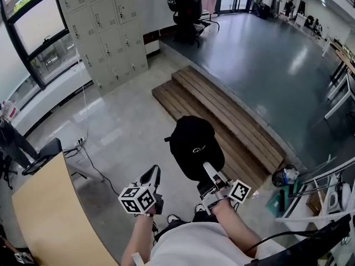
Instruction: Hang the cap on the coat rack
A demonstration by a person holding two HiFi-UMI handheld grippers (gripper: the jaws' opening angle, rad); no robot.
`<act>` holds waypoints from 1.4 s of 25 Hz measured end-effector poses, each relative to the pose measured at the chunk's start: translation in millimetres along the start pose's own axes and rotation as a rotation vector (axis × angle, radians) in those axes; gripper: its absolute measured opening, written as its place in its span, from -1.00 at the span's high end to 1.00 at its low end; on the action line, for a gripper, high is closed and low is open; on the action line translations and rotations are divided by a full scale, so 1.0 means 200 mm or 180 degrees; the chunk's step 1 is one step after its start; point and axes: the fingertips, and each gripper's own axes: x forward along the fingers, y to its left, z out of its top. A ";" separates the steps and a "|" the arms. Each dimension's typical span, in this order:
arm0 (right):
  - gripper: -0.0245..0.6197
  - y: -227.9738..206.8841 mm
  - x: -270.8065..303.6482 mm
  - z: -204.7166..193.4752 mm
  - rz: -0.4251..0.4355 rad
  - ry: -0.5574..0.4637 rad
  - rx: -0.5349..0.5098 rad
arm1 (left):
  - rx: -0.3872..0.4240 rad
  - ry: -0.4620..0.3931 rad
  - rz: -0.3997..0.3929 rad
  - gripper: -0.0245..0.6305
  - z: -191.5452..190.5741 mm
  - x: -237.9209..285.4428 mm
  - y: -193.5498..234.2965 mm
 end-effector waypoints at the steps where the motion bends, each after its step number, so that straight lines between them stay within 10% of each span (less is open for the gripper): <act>1: 0.86 0.00 -0.01 0.01 0.0001 -0.0039 -0.0004 | 0.0013 0.0010 -0.0028 0.91 0.00 0.01 -0.01; 35: 0.86 0.03 0.03 -0.05 0.0071 0.0035 -0.0068 | 0.0072 -0.0071 0.0046 0.91 0.02 -0.09 0.01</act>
